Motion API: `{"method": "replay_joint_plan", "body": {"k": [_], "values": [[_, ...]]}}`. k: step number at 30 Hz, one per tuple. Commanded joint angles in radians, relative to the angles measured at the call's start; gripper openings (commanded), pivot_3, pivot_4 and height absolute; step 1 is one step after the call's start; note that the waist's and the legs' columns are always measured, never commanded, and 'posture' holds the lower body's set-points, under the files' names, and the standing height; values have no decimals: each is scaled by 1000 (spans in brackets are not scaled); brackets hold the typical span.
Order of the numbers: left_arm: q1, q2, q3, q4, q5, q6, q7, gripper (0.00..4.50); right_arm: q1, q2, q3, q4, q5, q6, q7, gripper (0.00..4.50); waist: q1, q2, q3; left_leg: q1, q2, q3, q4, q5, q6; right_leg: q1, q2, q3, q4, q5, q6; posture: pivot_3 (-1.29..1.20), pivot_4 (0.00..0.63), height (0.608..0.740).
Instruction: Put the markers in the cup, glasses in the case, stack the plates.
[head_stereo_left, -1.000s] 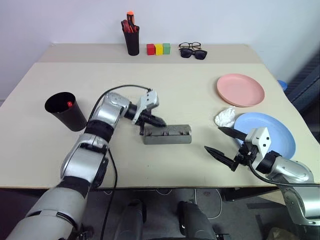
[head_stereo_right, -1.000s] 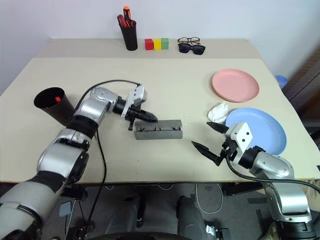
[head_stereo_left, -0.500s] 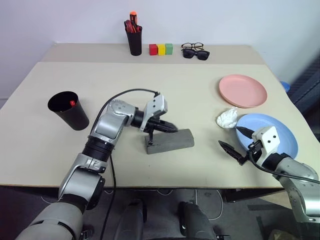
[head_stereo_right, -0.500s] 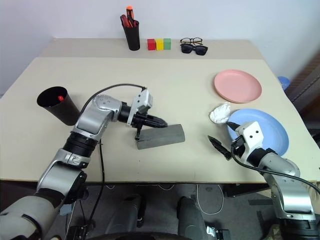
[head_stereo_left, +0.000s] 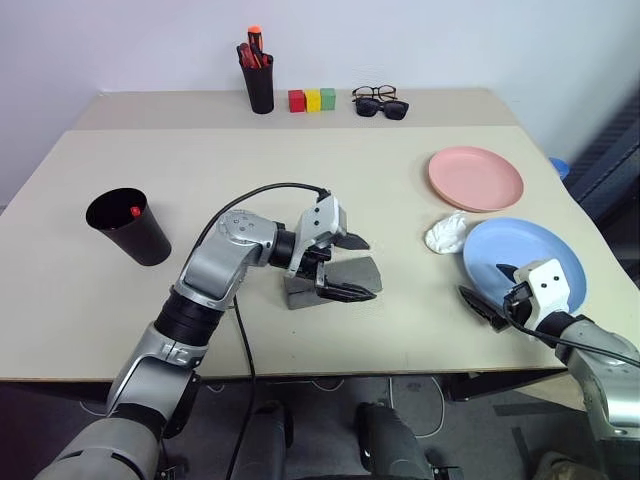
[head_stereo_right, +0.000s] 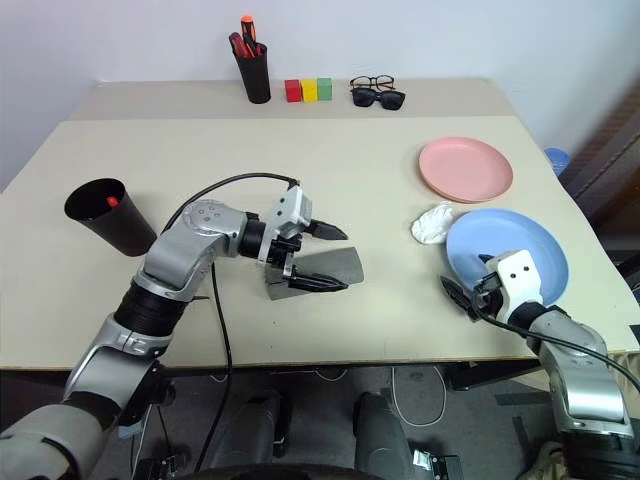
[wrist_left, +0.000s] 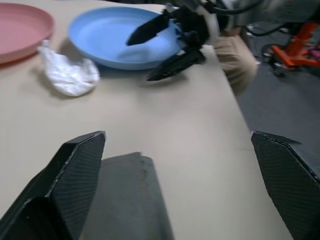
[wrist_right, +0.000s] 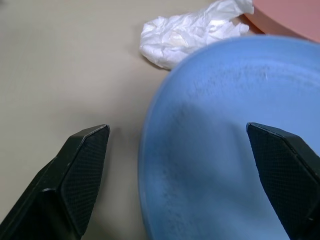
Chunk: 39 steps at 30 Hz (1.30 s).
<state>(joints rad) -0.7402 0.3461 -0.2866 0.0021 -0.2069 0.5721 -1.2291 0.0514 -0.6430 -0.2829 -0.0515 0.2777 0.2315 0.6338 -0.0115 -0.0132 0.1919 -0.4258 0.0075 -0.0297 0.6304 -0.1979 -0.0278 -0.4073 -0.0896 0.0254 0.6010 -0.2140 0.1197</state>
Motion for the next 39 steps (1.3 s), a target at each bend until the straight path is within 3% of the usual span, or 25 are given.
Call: {"method": "replay_joint_plan", "body": {"k": [1, 5, 11, 21, 28, 31, 35, 39], "values": [[-19, 6, -9, -34, -11, -21, 15, 4459, 0, -7, -11, -22, 2, 2, 2, 4500, 0, 0, 0, 0, 0, 0, 0, 0, 0, 0, 0, 0, 0, 0, 0, 0, 150, 740], [-28, -3, -9, -21, -14, -28, 47, 4500, 3, -13, -24, -30, 12, 25, 2, 3239, 0, 0, 0, 0, 0, 0, 0, 0, 0, 0, 0, 0, 0, 0, 0, 0, 150, 740], [-31, -11, -18, -10, -14, -43, 65, 4500, 29, -14, -36, -64, 19, 52, 0, 43, 1, 0, 0, 0, 0, 0, 0, 0, 0, 0, 0, 0, 0, 0, 0, 0, 150, 740], [-32, -33, -25, 11, -14, -73, 82, 4500, 21, -23, -63, -141, -15, 46, -48, 43, 1, 0, 0, 0, 0, 0, 0, 0, 0, 0, 0, 0, -1, 0, 0, 0, 150, 740], [-24, -49, -17, 14, -17, -71, 110, 4500, -271, -89, -14, -49, -85, -18, -75, 43, -5, 1, 0, 0, 0, 1, 0, 0, 0, -1, 0, 0, -1, 1, -1, 0, 150, 740], [-14, -53, -9, 1, -25, -54, 131, 4500, -443, -100, 64, 168, -138, -122, -29, 43, -4, 0, 1, 0, 0, 1, -1, 0, 0, -1, 0, 0, -2, 1, -1, 0, 150, 740], [14, -48, 5, -37, -33, -27, 176, 4500, -721, -79, 167, 602, -222, -323, 26, 43, -5, 1, 1, 0, 0, 1, -1, 0, 0, 0, 0, 0, -3, 1, -1, 0, 150, 740], [53, -28, 30, -96, -43, 15, 234, 4500, -984, -36, 248, 1034, -317, -497, -12, 43, -10, 2, 2, -1, 0, 1, -2, 0, 0, -1, 0, 0, -2, 1, -1, 0, 150, 740]]}}
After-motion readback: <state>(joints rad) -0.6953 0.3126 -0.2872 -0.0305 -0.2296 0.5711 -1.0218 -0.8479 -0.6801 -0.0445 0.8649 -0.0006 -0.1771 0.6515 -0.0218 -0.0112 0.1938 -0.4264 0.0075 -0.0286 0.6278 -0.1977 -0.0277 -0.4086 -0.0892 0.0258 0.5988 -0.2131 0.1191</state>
